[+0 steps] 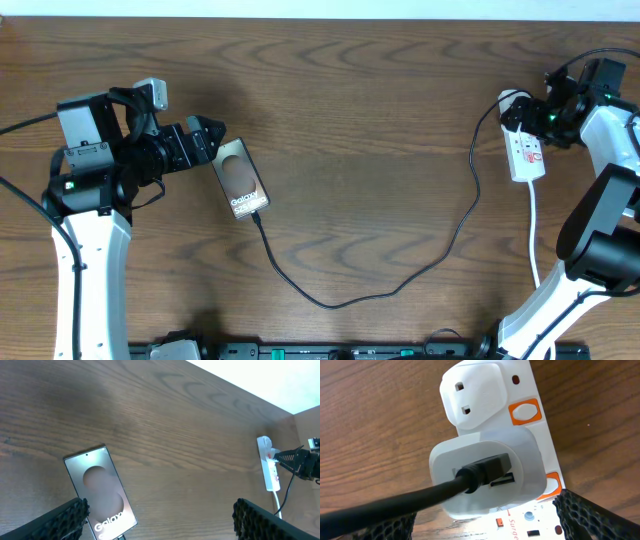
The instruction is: Plug charger to phone and switch on socket
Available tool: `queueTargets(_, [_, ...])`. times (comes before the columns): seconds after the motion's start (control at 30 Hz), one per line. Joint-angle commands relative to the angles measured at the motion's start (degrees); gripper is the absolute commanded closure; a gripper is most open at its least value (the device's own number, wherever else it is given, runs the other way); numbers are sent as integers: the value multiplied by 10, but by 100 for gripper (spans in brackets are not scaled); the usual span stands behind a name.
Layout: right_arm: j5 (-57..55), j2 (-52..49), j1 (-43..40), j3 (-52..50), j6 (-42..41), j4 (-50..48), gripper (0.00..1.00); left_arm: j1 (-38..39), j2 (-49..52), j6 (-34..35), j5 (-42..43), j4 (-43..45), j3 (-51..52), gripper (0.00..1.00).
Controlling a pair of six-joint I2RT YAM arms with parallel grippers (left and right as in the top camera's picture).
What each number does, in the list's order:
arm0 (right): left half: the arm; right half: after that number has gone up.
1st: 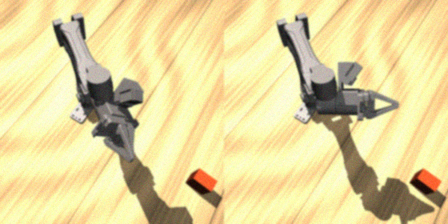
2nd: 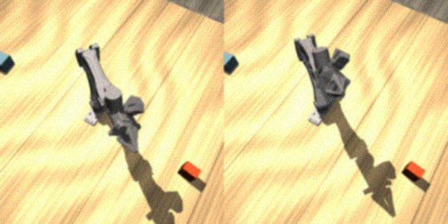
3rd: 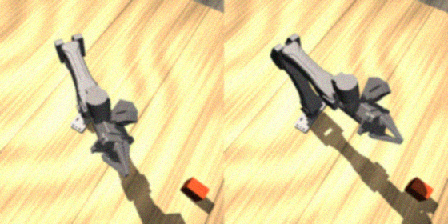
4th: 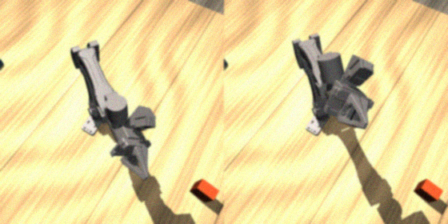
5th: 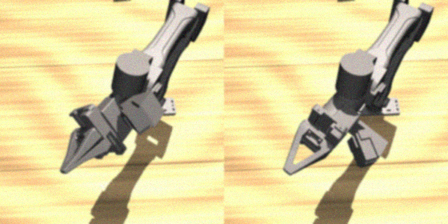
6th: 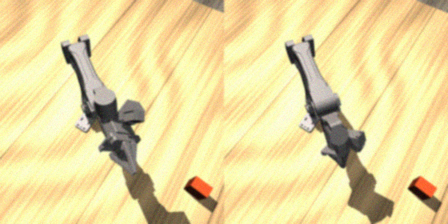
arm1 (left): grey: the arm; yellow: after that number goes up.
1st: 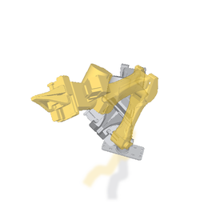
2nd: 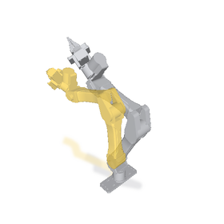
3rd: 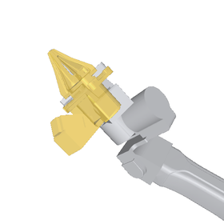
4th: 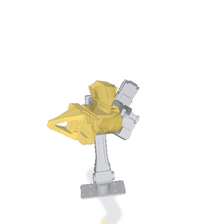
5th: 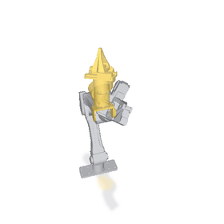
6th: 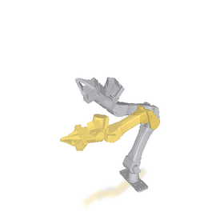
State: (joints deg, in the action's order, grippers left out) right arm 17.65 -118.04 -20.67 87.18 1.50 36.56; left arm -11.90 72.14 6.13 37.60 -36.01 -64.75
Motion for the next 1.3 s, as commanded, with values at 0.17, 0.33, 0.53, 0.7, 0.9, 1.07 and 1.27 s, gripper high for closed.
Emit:
queueTargets(0.17, [26,-12,1,8,7,3,11,-1,0,-5,8,0,-4,6])
queueTargets(0.33, [26,-13,1,8,7,1,12,-1,0,-5,8,-1,-4,6])
queueTargets(0.53, [27,-23,2,8,7,1,12,-1,0,-6,7,-2,-4,6])
queueTargets(0.7, [36,-31,2,8,7,-2,12,-1,0,-6,7,-2,-4,6])
queueTargets(0.9, [37,-32,2,8,7,-4,12,-1,0,-5,7,-2,-4,6])
queueTargets(1.07, [37,-32,3,8,7,-4,12,-1,0,-6,8,-2,-4,6])
queueTargets(1.27, [38,-32,6,8,7,-4,12,-1,0,-5,8,-2,-4,6])
